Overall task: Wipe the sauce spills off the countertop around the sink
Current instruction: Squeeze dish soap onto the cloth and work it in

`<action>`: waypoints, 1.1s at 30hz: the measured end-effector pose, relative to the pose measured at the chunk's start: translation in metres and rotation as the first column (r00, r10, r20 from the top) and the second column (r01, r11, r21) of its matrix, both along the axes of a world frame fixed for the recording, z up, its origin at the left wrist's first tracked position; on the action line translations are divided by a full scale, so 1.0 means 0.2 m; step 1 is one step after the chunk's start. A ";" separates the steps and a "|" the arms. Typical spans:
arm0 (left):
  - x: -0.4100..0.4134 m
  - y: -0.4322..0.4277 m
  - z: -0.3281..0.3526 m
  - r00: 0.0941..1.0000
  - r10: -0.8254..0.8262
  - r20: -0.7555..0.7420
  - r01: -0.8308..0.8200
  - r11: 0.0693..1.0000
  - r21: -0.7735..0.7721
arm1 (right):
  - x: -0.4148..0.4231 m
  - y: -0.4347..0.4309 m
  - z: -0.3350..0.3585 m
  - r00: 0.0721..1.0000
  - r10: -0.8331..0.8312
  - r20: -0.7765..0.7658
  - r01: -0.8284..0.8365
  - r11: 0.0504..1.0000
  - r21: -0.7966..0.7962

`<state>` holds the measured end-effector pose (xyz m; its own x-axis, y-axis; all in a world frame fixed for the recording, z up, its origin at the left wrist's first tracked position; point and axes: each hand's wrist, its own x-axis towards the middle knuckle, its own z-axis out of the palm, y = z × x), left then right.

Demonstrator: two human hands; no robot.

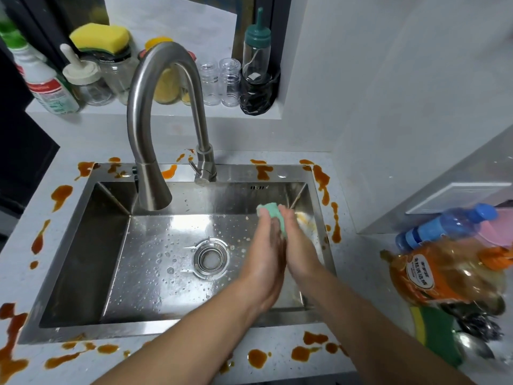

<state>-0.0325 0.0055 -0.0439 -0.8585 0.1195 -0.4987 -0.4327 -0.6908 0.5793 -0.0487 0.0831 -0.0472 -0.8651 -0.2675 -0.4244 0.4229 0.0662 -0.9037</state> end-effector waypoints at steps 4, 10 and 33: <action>-0.04 -0.07 -0.01 0.999 0.006 -0.051 -0.011 0.996 -0.093 | 0.10 -0.02 -0.01 0.987 0.142 -0.078 -0.140 0.990 0.031; -0.06 -0.03 0.00 0.994 0.063 -0.087 -0.079 0.980 -0.184 | 0.02 -0.02 0.02 0.996 0.079 -0.032 -0.080 0.996 -0.045; -0.07 0.02 -0.08 0.991 0.133 -0.030 -0.136 0.971 -0.196 | 0.00 0.04 -0.08 0.987 0.157 0.037 -0.155 0.987 -0.051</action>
<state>-0.0470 0.0099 -0.0592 -0.8685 -0.0970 -0.4861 -0.3325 -0.6132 0.7165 -0.0492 0.0912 -0.0641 -0.7932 -0.4186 -0.4423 0.4477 0.0915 -0.8895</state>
